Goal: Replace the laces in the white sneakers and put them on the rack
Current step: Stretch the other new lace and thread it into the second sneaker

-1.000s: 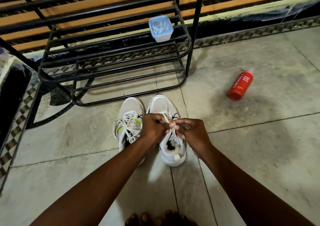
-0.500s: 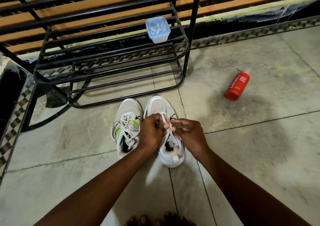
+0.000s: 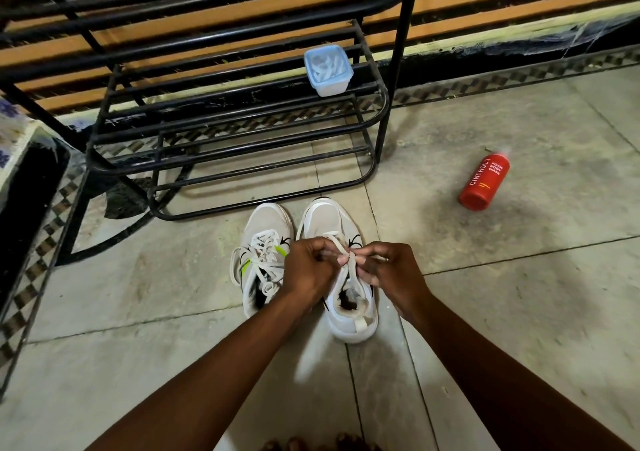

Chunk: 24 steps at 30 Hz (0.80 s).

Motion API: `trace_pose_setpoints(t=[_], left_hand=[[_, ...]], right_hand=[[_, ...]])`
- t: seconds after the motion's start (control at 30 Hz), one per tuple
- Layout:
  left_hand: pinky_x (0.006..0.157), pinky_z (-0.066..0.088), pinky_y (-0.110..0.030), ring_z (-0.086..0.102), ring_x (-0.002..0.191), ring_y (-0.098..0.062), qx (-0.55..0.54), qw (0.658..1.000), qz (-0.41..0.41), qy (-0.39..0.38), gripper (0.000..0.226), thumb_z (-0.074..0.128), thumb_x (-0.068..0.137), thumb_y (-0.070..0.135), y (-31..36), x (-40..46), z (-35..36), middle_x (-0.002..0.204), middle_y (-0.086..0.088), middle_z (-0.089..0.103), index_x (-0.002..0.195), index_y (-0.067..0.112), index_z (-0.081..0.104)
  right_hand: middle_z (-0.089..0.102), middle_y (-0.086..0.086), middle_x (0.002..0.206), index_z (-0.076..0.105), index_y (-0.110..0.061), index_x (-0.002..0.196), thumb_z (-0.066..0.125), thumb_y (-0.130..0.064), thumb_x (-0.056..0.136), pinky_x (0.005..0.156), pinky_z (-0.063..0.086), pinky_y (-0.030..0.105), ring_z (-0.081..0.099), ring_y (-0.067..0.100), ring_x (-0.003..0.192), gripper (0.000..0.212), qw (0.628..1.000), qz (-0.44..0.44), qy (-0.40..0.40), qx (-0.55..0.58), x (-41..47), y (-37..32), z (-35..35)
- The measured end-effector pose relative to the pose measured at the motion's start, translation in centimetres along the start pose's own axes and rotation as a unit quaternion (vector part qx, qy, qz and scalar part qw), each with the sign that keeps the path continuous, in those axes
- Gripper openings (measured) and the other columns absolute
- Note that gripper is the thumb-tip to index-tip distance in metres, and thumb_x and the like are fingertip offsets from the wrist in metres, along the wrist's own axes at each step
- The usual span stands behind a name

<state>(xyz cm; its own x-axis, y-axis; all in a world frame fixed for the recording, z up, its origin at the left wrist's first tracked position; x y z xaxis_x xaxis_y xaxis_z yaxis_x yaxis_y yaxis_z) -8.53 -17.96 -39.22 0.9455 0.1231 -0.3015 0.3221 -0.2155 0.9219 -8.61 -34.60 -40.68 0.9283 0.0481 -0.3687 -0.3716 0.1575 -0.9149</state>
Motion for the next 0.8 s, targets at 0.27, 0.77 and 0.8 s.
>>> trace_pose_setpoints(t=[0.27,0.77,0.8], left_hand=[[0.070,0.055,-0.031,0.069,0.069,-0.012,0.050,0.997,0.054,0.024,0.010,0.081,0.085,0.007,0.4,-1.1,-0.8,0.072,-0.002,0.075,0.079,0.011,0.076],[0.082,0.047,-0.028,0.055,0.091,-0.014,0.270,0.950,0.148,0.049,0.050,0.096,0.067,0.032,2.3,-2.4,-0.3,0.101,0.004,0.056,0.104,0.020,0.064],[0.083,0.044,-0.025,0.053,0.094,-0.013,0.309,0.934,0.174,0.046,0.053,0.095,0.068,0.037,2.5,-2.7,-0.5,0.104,0.004,0.055,0.108,0.020,0.063]], right_hand=[[0.078,0.014,0.092,0.080,-0.006,0.095,0.067,0.005,0.090,0.089,0.060,0.046,0.075,0.031,0.094,0.018,0.998,-0.040,0.003,-0.046,-0.4,0.2,0.1],[0.070,-0.007,0.076,0.066,-0.023,0.076,0.060,-0.006,0.088,0.075,0.056,0.040,0.068,0.017,0.078,0.022,0.960,-0.095,0.086,-0.248,-0.5,-0.2,0.3],[0.069,-0.006,0.078,0.064,-0.023,0.077,0.059,-0.005,0.090,0.073,0.053,0.035,0.066,0.014,0.079,0.023,0.956,-0.099,0.085,-0.262,-0.5,-0.3,0.3]])
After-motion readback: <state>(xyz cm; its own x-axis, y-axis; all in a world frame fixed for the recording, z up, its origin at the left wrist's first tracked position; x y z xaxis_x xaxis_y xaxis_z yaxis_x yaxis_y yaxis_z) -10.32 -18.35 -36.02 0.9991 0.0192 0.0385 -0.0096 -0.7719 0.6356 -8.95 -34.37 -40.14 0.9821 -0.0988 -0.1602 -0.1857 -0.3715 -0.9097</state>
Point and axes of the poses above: each hand's wrist, its own x-axis towards the middle knuckle, its own z-axis out of the palm, y = z × x, the point moved 5 cm from there along x, towards the middle knuckle
